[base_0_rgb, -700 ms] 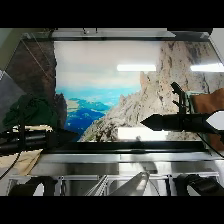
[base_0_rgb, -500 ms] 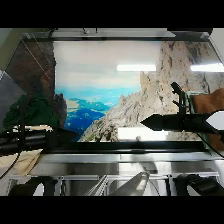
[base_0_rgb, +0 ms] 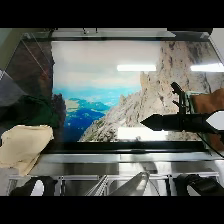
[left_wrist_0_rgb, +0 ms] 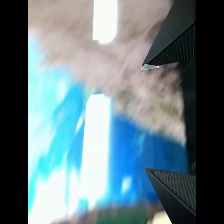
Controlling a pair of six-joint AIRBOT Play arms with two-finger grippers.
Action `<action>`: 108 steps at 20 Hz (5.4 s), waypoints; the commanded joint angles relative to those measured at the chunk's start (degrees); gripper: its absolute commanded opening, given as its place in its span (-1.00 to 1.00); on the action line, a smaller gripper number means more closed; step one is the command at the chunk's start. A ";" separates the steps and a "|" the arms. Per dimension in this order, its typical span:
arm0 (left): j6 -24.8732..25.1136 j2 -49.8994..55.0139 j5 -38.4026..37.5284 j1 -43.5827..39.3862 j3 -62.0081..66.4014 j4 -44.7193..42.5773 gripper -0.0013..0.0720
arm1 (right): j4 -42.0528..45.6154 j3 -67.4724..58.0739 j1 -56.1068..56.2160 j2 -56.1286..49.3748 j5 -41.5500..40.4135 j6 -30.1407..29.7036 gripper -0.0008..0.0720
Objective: Fold the shirts.
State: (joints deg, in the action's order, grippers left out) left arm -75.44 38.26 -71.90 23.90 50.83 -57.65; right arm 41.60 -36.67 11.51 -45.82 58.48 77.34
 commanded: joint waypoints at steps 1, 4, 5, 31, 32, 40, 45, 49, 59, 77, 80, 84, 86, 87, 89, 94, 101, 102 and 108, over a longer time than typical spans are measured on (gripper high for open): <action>-3.67 8.11 2.62 12.50 8.52 -10.82 1.00 | -0.02 0.02 0.02 -0.04 0.02 0.02 -0.92; -3.48 18.36 4.52 16.33 11.58 -11.87 1.00 | -0.17 0.02 0.02 -0.26 0.02 0.02 -0.92; -3.48 21.73 4.63 16.63 12.09 -12.61 1.00 | -0.20 0.02 0.02 -0.26 0.02 0.02 -0.92; 1.64 42.77 -6.51 -10.58 45.86 12.90 -0.92 | -0.44 0.02 0.02 -0.26 0.02 0.02 -0.92; 1.64 40.89 -6.93 -13.68 47.01 13.94 -0.92 | -0.87 0.02 0.02 -0.26 0.00 0.02 -0.92; -0.61 40.37 -5.75 -41.70 47.52 3.13 -0.90 | -3.30 0.02 0.02 -0.26 -0.85 0.04 -0.81; -1.86 46.31 -7.48 -44.65 47.60 3.04 -0.02 | -5.20 -1.79 -3.63 0.26 1.99 0.68 0.48; -4.87 44.85 -17.42 -35.54 45.18 3.19 -0.02 | -4.83 -4.13 -14.56 0.24 7.80 -1.42 0.49; -1.40 33.66 10.88 -31.80 -12.15 4.70 -0.02 | -0.04 -4.11 -8.72 -18.67 -0.07 -2.47 0.90; 2.27 41.55 1.38 -36.96 6.34 8.33 -0.91 | -33.90 -5.57 0.35 -32.15 -8.26 -28.13 -0.93; 1.46 31.26 -2.19 -34.27 14.10 9.99 -0.91 | -33.86 -8.72 -0.96 -25.00 -3.17 -28.74 -0.93; 2.05 19.04 0.07 -32.39 28.61 16.92 -0.90 | -33.73 -12.90 -1.77 -10.78 -3.19 -28.70 -0.92; 1.88 16.13 -0.37 -32.39 31.52 16.63 -0.90 | -31.78 -12.96 -1.77 -7.72 -3.13 -27.21 -0.62; 1.88 15.32 -1.86 -32.39 30.86 16.63 -0.89 | -29.49 -12.94 -1.70 -7.72 -3.06 -25.27 -0.18; 1.88 14.16 -2.99 -32.52 26.36 16.90 -0.89 | -24.48 -12.87 -1.70 -9.07 -2.78 -21.51 -0.13; 1.99 16.87 1.38 -35.52 14.16 17.25 -0.89 | -23.32 -12.85 -0.24 -14.80 0.72 -19.26 0.68; 3.15 31.54 1.22 -43.47 12.85 17.05 0.00 | -23.10 -12.85 1.09 -17.55 1.86 -20.35 0.68; 3.13 33.55 -2.29 -42.45 14.73 16.96 0.44 | -22.51 -12.85 1.09 -17.59 2.01 -20.31 0.68; 3.19 36.61 -15.43 -32.15 18.99 13.00 0.99 | -19.23 -8.04 2.69 -20.20 1.38 -18.60 0.68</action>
State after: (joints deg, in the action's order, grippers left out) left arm -72.40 73.69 -82.28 -12.16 69.12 -41.58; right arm 21.12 -47.22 13.30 -64.49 60.36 58.04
